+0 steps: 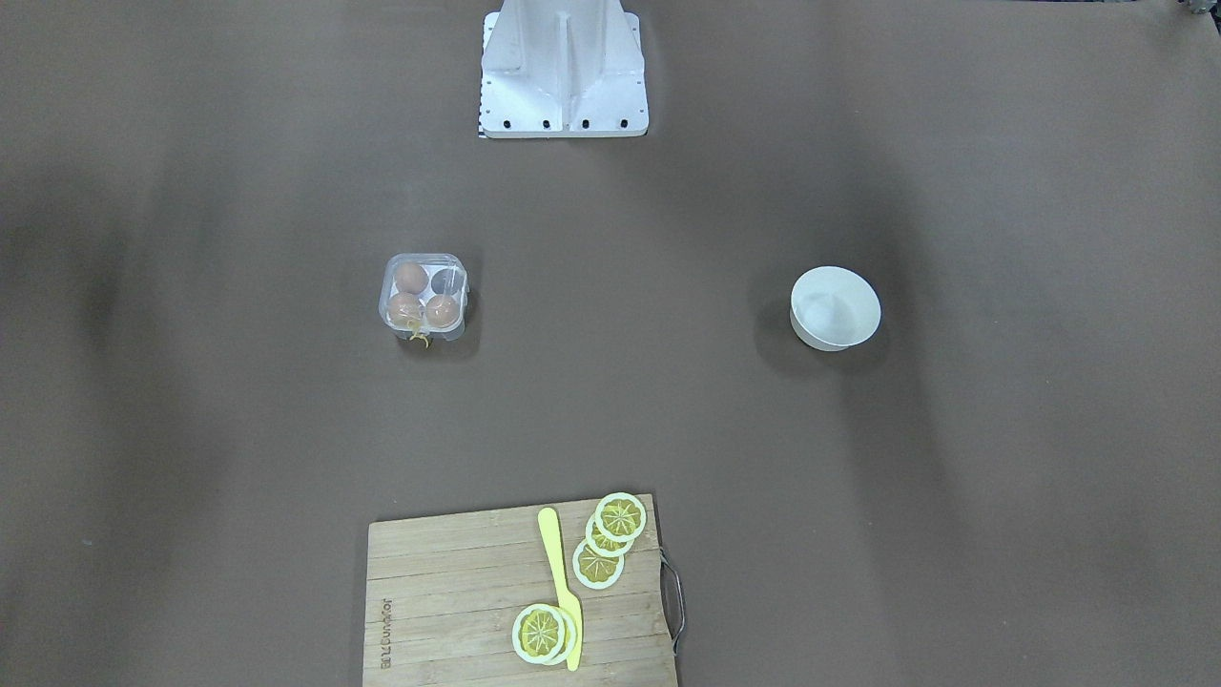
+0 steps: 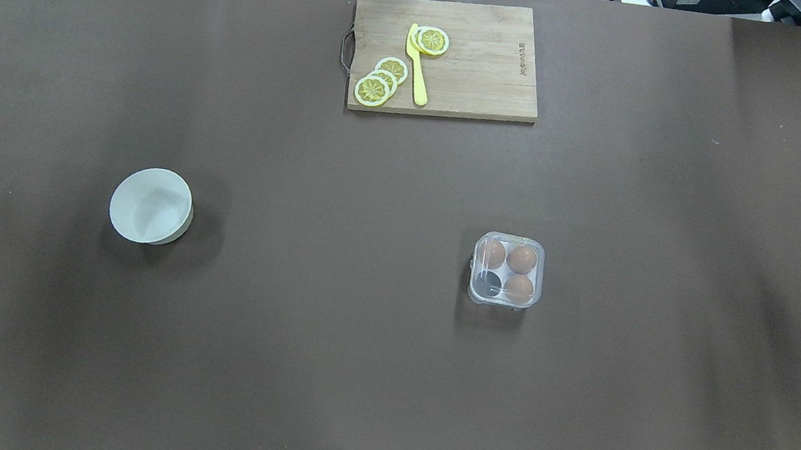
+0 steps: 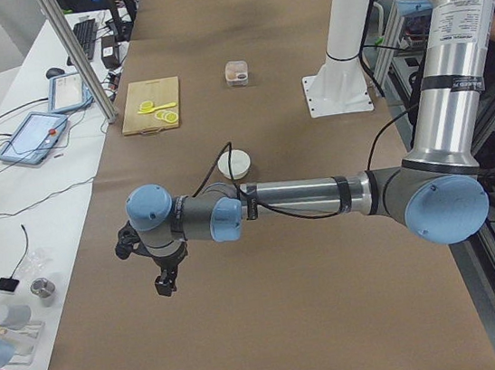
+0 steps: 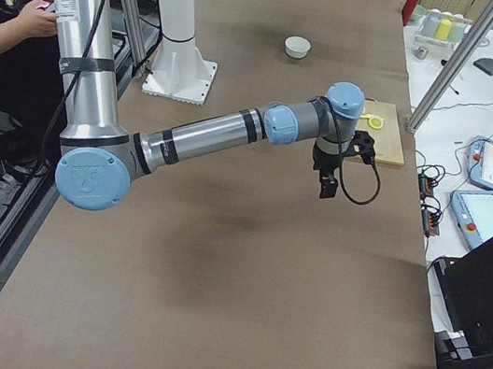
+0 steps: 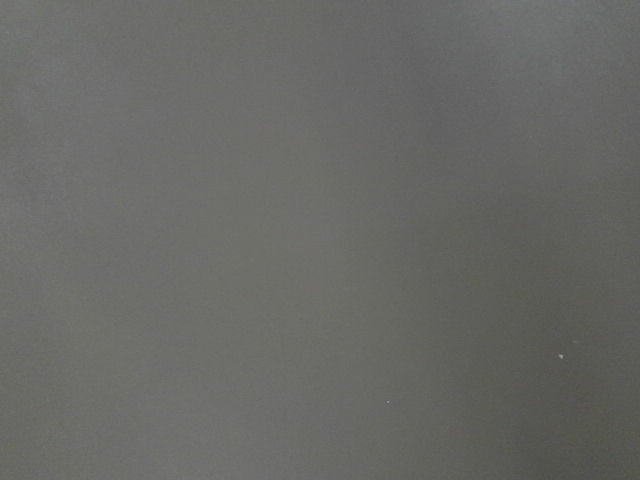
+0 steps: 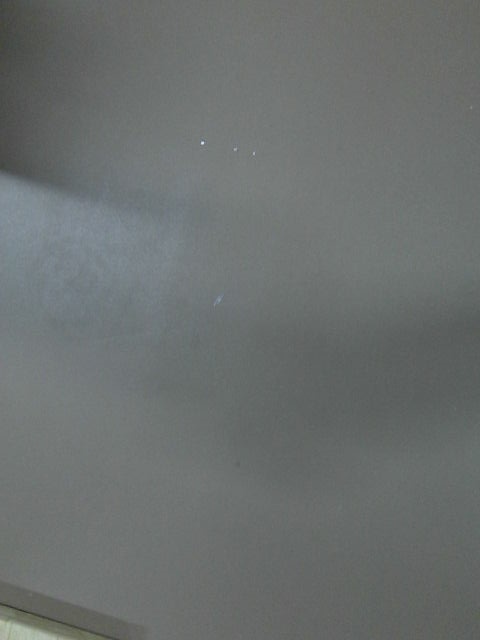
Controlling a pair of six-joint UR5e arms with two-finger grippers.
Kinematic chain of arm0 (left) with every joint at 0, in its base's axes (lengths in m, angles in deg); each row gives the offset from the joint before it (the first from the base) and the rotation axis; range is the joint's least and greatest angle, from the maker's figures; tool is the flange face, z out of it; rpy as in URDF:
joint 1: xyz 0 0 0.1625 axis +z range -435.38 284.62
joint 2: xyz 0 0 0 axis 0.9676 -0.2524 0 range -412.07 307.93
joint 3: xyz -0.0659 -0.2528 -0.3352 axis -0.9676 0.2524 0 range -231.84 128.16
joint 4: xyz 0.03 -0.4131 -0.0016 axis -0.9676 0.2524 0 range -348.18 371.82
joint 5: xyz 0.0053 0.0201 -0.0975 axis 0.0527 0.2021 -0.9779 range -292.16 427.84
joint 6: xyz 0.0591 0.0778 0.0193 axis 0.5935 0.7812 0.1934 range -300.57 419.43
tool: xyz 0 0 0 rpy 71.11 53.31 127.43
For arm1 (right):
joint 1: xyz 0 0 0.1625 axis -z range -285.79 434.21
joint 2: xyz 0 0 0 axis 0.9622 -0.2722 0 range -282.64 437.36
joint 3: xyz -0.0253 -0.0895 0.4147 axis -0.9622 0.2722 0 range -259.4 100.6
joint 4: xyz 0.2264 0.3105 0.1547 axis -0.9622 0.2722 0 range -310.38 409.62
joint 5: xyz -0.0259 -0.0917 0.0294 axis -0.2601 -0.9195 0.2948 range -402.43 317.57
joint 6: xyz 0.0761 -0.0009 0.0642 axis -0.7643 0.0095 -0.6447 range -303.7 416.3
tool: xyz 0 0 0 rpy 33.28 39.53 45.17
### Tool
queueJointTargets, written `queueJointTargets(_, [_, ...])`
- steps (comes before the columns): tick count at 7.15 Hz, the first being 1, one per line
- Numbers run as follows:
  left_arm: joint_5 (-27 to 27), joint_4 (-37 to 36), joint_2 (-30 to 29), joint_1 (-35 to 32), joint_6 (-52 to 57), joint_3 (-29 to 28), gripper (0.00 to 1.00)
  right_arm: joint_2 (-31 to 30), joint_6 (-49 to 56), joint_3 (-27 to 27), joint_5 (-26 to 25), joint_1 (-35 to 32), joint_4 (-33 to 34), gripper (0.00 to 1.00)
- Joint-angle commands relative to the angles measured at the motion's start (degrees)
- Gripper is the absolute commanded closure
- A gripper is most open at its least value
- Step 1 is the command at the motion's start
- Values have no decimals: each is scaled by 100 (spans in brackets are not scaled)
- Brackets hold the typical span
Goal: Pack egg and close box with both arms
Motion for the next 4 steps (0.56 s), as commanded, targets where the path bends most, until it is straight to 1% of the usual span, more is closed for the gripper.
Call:
queueJointTargets(1, [30,-15,4,1,3,-5,2,-195,3,65,-28,-269,25,0])
queueJointTargets(4, [30,19,39,-7,3,-14,2,-441,21,222,-19,-305,26,0])
